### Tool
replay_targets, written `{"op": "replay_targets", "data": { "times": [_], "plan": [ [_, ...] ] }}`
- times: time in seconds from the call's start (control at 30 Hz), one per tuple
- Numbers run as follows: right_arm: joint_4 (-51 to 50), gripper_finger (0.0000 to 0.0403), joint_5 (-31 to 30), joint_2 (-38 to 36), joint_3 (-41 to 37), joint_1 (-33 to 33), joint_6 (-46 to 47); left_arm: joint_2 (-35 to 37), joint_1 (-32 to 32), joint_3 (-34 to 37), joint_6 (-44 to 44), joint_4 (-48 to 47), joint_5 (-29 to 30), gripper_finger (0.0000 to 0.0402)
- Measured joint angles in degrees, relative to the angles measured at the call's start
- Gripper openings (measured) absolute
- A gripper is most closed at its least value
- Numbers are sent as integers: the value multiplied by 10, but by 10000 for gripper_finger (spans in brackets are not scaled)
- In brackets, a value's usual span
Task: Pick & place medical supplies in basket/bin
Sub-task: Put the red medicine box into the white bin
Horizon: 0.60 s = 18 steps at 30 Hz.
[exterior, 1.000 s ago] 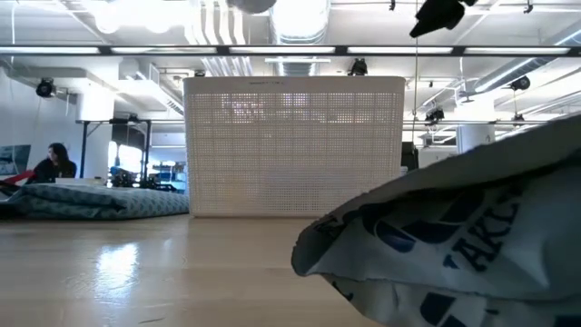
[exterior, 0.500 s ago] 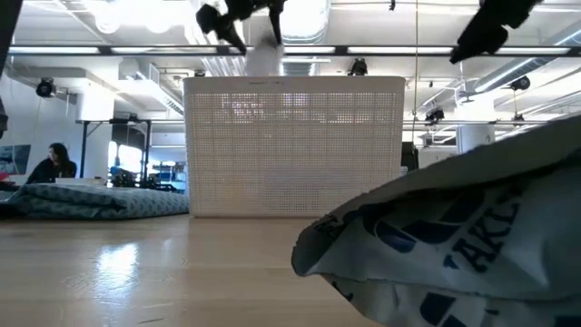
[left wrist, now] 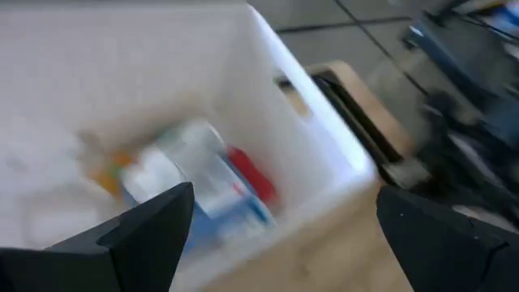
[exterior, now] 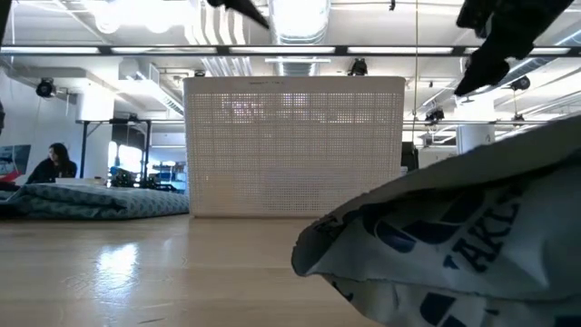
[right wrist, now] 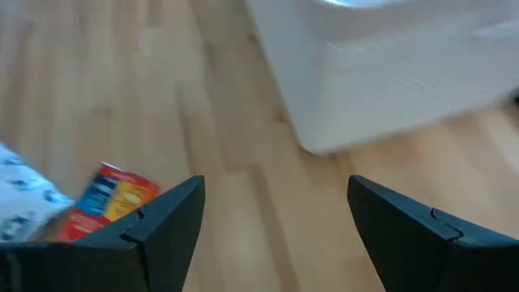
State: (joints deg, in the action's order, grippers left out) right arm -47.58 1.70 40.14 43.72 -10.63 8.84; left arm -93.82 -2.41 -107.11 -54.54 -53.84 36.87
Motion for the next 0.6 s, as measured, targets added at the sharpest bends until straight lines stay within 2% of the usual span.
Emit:
{"op": "replay_targets", "data": {
  "times": [0.17,0.3,0.43,0.6],
  "plan": [
    [108,293,75,49,-26,0,-2,-1,-101,30,-103,9,36,364],
    [135,291,109,110,-26,20,21,-1,-161,65,-190,9,57,364],
    [135,290,110,162,-19,79,55,-1,-215,116,-231,49,57,364],
    [126,290,61,209,-13,171,136,-1,-277,188,-232,156,57,364]
  ]
}}
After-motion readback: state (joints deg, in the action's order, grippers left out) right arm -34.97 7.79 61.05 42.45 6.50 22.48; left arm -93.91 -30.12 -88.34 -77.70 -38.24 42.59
